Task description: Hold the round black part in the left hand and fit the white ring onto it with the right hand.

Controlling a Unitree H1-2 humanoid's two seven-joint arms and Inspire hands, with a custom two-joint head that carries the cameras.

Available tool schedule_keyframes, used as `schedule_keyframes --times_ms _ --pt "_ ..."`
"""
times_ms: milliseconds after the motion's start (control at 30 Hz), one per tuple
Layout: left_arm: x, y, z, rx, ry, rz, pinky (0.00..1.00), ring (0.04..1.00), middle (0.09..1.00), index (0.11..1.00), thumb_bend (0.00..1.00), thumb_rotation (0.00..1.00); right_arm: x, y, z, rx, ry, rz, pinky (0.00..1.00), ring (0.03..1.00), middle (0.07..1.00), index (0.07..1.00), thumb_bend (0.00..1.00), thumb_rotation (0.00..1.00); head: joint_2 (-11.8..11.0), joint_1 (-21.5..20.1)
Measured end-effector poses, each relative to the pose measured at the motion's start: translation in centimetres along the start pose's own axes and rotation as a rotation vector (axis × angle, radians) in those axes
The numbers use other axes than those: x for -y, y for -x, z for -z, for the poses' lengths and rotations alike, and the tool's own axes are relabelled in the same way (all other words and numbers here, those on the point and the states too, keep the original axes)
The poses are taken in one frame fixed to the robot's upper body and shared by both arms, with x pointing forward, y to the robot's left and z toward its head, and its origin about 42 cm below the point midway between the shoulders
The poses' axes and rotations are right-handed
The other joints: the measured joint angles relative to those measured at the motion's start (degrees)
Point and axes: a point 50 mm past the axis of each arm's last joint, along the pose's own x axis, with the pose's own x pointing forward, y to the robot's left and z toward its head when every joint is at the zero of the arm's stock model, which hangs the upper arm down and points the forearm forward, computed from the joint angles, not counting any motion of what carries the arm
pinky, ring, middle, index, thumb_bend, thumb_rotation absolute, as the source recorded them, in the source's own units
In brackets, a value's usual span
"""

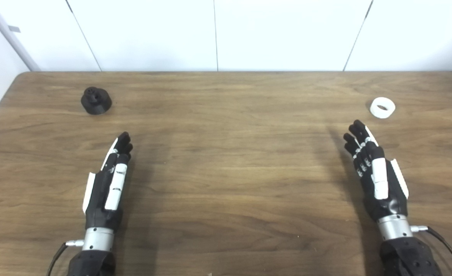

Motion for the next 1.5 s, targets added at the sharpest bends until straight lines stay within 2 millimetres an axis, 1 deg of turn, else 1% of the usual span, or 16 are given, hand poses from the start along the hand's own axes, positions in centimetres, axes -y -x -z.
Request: schedule_keyframes --times_ms 200,267,367,433,467,533,633,667,767,933,1133,1167,1267,1367,1500 --pt "0.1 0.0 0.0 0.0 -0.013 -0.001 0.98 0.954 0.955 0.945 0.45 0.79 0.1 0.0 0.0 0.002 -0.007 0.003 0.95 0.94 0.958 0.946 0.58 0.97 -0.7 1.5" --pt "0.1 0.0 0.0 0.0 -0.022 0.001 0.98 0.957 0.957 0.948 0.45 0.79 0.2 0.0 0.0 0.003 -0.015 0.005 0.94 0.94 0.958 0.946 0.56 0.98 -1.3 2.6" --pt "0.2 0.0 0.1 0.001 -0.023 0.003 0.98 0.953 0.954 0.948 0.45 0.78 0.2 0.0 0.0 0.007 -0.017 0.003 0.95 0.942 0.959 0.95 0.54 1.0 -3.2 5.4" --pt "0.3 0.0 0.1 0.01 -0.026 0.005 0.98 0.953 0.955 0.946 0.45 0.78 0.3 0.0 0.1 0.011 -0.021 0.001 0.96 0.948 0.963 0.956 0.55 1.0 -3.9 6.4" --pt "0.4 0.0 0.1 0.02 -0.028 0.006 0.98 0.957 0.958 0.947 0.45 0.78 0.3 0.0 0.1 0.015 -0.022 0.0 0.97 0.95 0.966 0.96 0.55 1.0 -4.6 7.4" --pt "0.5 0.0 0.2 0.033 -0.026 0.007 0.99 0.961 0.961 0.949 0.47 0.77 0.4 -0.1 0.1 0.03 -0.023 -0.003 0.98 0.956 0.97 0.964 0.57 1.0 -4.7 7.6" --pt "0.7 0.0 0.2 0.051 -0.032 0.008 0.98 0.958 0.958 0.951 0.45 0.77 0.7 -0.3 0.2 0.045 -0.028 -0.008 0.99 0.956 0.967 0.962 0.6 0.99 -6.0 9.8" --pt "0.7 -0.1 0.2 0.054 -0.038 0.008 0.97 0.955 0.956 0.95 0.44 0.77 0.9 -0.5 0.2 0.054 -0.024 -0.011 0.99 0.957 0.968 0.963 0.6 0.99 -6.5 10.9" --pt "0.9 -0.1 0.2 0.055 -0.057 0.011 0.96 0.953 0.955 0.946 0.44 0.77 1.7 -1.0 0.2 0.066 -0.012 -0.021 1.0 0.962 0.969 0.964 0.59 1.0 -7.4 13.0" --pt "1.2 -0.2 0.3 0.056 -0.083 0.014 0.95 0.952 0.956 0.947 0.45 0.8 2.7 -1.4 0.2 0.071 -0.012 -0.021 1.0 0.972 0.976 0.974 0.58 1.0 -8.2 15.0" --pt "1.5 -0.6 0.3 0.081 -0.08 0.018 0.99 0.963 0.96 0.951 0.46 0.78 3.1 -1.7 0.4 0.065 -0.025 -0.025 1.0 0.998 0.999 0.996 0.54 1.0 -9.4 18.5" --pt "1.6 -0.7 0.3 0.086 -0.078 0.018 0.99 0.964 0.961 0.952 0.46 0.78 3.2 -1.7 0.4 0.065 -0.023 -0.025 1.0 0.999 1.0 0.998 0.54 1.0 -9.4 18.5" --pt "1.9 -0.9 0.3 0.092 -0.083 0.017 0.99 0.967 0.962 0.955 0.48 0.79 3.2 -1.7 0.4 0.065 -0.021 -0.028 1.0 1.0 1.0 1.0 0.53 1.0 -9.8 19.8" --pt "2.2 -1.0 0.3 0.095 -0.084 0.018 0.99 0.971 0.968 0.959 0.44 0.79 3.3 -1.7 0.4 0.065 -0.02 -0.029 1.0 1.0 1.0 1.0 0.55 1.0 -10.2 20.6" --pt "2.5 -1.2 0.3 0.097 -0.086 0.02 1.0 0.972 0.966 0.962 0.41 0.79 3.6 -1.9 0.4 0.066 -0.019 -0.011 1.0 0.987 0.989 0.989 0.56 1.0 -10.2 20.6"
